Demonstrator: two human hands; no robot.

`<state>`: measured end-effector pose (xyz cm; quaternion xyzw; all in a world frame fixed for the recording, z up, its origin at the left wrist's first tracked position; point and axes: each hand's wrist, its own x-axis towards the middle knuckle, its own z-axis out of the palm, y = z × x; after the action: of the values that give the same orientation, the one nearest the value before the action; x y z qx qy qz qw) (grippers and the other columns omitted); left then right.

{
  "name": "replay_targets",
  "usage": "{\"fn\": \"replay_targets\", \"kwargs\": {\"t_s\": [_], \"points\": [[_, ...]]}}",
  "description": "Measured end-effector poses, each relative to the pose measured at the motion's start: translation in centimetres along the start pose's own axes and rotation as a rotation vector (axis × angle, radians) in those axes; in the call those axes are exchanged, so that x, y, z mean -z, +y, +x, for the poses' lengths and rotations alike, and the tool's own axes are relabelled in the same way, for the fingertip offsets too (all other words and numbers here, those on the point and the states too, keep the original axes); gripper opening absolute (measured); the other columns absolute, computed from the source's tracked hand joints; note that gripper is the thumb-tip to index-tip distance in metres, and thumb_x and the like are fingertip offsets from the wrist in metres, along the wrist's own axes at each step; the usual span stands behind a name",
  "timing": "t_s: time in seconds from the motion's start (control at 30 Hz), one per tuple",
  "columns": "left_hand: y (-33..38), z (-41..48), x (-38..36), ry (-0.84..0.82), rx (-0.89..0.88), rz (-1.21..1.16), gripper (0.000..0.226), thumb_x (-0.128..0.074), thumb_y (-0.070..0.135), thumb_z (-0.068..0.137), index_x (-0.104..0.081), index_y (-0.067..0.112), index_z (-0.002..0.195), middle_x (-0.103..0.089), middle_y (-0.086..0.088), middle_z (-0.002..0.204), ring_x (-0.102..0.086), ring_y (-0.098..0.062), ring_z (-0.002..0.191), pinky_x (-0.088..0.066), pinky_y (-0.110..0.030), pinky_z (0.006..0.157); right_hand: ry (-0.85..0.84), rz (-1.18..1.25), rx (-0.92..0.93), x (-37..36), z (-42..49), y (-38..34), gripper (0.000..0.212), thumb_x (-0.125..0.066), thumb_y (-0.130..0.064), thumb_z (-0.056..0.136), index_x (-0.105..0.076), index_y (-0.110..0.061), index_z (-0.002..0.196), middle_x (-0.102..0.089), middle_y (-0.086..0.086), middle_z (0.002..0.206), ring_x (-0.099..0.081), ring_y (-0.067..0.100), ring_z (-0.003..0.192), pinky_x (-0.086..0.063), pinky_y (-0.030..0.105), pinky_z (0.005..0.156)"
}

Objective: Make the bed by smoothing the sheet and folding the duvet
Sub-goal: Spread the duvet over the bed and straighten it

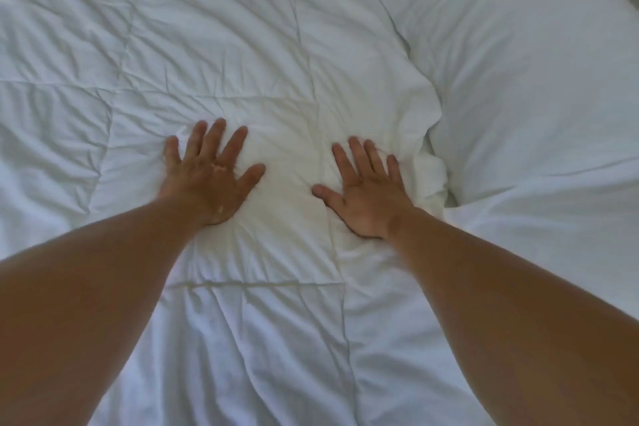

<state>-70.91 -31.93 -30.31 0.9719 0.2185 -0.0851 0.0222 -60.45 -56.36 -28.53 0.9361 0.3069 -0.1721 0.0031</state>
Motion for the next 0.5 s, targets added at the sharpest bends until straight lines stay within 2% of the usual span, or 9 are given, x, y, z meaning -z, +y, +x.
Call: {"fn": "replay_targets", "kwargs": {"t_s": [0.13, 0.37, 0.43, 0.5], "points": [[1.2, -4.6, 0.3, -0.079, 0.005, 0.019, 0.087, 0.014, 0.080, 0.078, 0.019, 0.037, 0.153, 0.020, 0.001, 0.165, 0.016, -0.025, 0.153, 0.001, -0.056, 0.122, -0.052, 0.012, 0.017, -1.0, -5.4, -0.2, 0.083, -0.010, -0.075, 0.093, 0.018, -0.030, 0.157, 0.025, -0.004, 0.165, 0.024, 0.018, 0.152, 0.010, 0.049, 0.123], [4.7, -19.6, -0.6, -0.169, -0.099, -0.092, 0.085, 0.004, 0.087, 0.078, 0.018, 0.048, 0.151, 0.025, 0.001, 0.164, 0.024, -0.023, 0.150, 0.009, -0.055, 0.121, -0.072, 0.057, 0.078, -4.5, -20.4, -0.3, 0.097, -0.019, -0.087, 0.082, 0.017, -0.036, 0.156, 0.027, -0.010, 0.164, 0.028, 0.012, 0.150, 0.009, 0.046, 0.124], [6.0, -24.6, -1.4, -0.169, -0.146, -0.083, 0.084, 0.004, 0.087, 0.078, 0.022, 0.047, 0.150, 0.030, -0.001, 0.162, 0.029, -0.024, 0.149, 0.012, -0.057, 0.119, -0.049, 0.015, 0.095, -6.0, -25.0, -0.2, 0.096, -0.012, -0.087, 0.082, 0.015, -0.034, 0.158, 0.024, -0.007, 0.165, 0.024, 0.015, 0.151, 0.005, 0.048, 0.125], [7.2, -30.4, -2.6, -0.141, -0.216, -0.088, 0.083, 0.002, 0.085, 0.082, 0.016, 0.045, 0.153, 0.027, -0.005, 0.163, 0.026, -0.029, 0.150, 0.009, -0.059, 0.119, -0.014, 0.010, 0.098, -7.9, -30.5, -0.1, 0.090, -0.006, -0.083, 0.086, 0.008, -0.032, 0.160, 0.016, -0.005, 0.167, 0.018, 0.017, 0.153, -0.001, 0.049, 0.125]]}}
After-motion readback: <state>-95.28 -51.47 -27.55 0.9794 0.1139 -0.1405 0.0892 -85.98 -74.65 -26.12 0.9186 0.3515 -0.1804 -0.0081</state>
